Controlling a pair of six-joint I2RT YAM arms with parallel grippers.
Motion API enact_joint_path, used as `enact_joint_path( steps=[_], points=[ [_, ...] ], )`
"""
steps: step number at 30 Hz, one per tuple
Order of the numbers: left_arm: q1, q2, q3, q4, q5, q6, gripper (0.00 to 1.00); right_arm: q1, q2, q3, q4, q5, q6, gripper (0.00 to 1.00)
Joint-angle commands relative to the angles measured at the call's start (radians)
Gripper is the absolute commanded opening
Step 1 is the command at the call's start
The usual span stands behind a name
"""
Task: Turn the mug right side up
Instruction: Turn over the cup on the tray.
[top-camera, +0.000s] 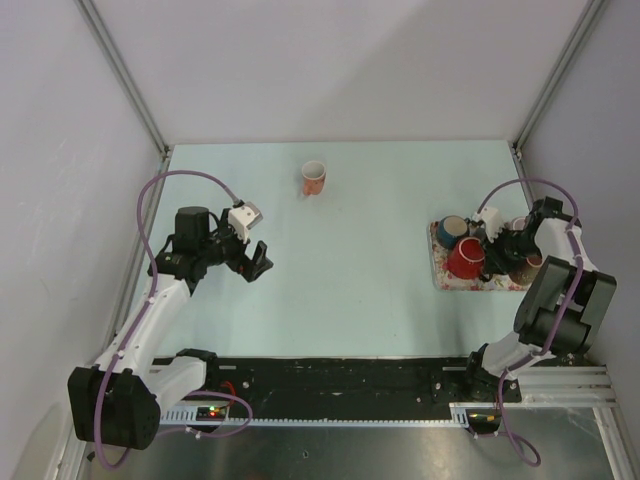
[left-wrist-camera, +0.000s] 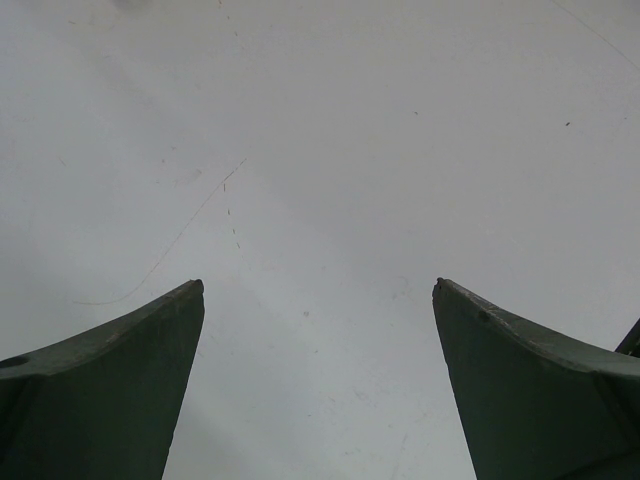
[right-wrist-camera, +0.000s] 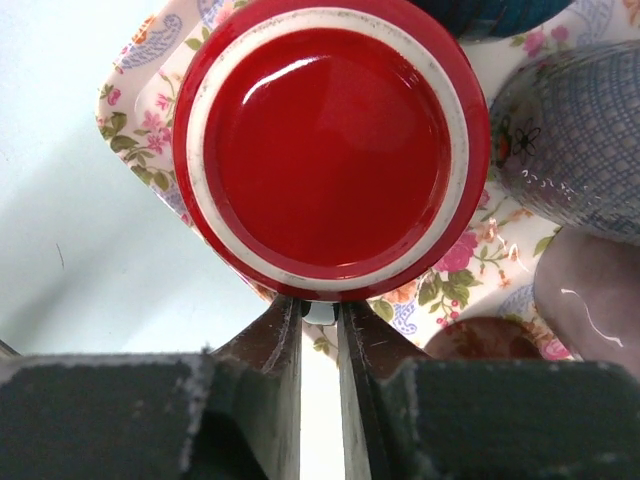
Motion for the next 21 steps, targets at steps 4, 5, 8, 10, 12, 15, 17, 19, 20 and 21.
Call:
enact_joint_path(
  steps=[4,5,8,10,12,15,17,19,20,21],
  points=[
    [0.009,-0.011,-0.01,0.02,0.019,0.018,1.0,-0.003,-0.099,-0.076,0.074,-0.083,0.009,0.0],
    [0.009,-0.011,-0.01,0.02,0.019,0.018,1.0,-0.004,-0.109,-0.087,0.079,-0.088,0.01,0.0],
    [0.01,-0.013,-0.01,0.02,0.019,0.016,1.0,-0.007,-0.152,-0.116,0.101,-0.093,0.01,0.0],
    [0.011,-0.014,-0.009,0.02,0.018,0.014,1.0,-0.01,-0.182,-0.132,0.108,-0.097,0.008,0.0],
    [0.012,-0.016,-0.008,0.02,0.018,0.014,1.0,-0.014,-0.212,-0.143,0.11,-0.107,0.008,0.0],
    [0.012,-0.018,-0.008,0.021,0.017,0.013,1.0,-0.024,-0.264,-0.156,0.11,-0.131,0.008,0.0],
    [0.014,-0.019,-0.008,0.02,0.017,0.013,1.0,-0.029,-0.296,-0.162,0.109,-0.15,0.01,0.0],
    [0.015,-0.018,-0.008,0.02,0.016,0.013,1.0,-0.033,-0.326,-0.168,0.109,-0.167,0.014,0.0],
    [0.015,-0.019,-0.008,0.02,0.016,0.012,1.0,-0.034,-0.34,-0.17,0.108,-0.176,0.016,0.0],
    [0.015,-0.018,-0.007,0.02,0.016,0.012,1.0,-0.034,-0.356,-0.171,0.108,-0.183,0.019,0.0]
  ],
)
